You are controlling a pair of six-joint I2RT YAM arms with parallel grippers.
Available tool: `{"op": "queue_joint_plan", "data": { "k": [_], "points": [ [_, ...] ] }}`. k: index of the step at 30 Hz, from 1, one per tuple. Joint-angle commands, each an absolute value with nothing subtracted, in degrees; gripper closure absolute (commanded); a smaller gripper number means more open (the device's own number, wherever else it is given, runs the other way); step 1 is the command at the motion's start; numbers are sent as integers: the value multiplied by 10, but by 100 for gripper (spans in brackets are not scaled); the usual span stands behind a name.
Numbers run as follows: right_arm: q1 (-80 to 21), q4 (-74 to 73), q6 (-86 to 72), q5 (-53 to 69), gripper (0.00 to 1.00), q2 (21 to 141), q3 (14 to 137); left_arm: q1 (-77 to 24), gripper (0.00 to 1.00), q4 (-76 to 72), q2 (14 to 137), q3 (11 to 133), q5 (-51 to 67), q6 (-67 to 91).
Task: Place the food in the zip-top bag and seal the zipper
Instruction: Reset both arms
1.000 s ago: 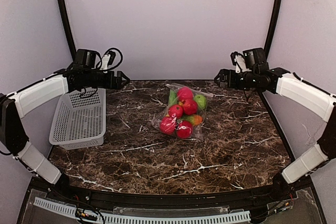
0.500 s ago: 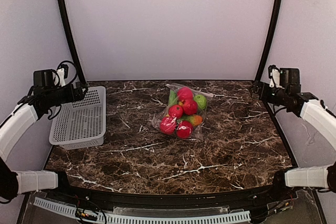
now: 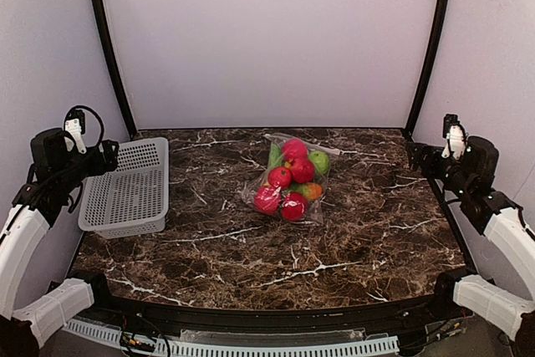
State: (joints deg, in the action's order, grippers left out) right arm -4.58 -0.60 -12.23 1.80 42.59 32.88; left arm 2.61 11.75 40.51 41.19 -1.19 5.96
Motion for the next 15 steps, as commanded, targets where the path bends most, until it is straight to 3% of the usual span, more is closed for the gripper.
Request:
{"op": "queue_joint_plan", "data": {
  "k": [1,15],
  "points": [
    [-43,47,-107,2,2,391,297,26,1,125,393,399,-31,49],
    [-43,41,-98,2,1,381,290,26,1,132,395,400,-39,48]
  ]
}}
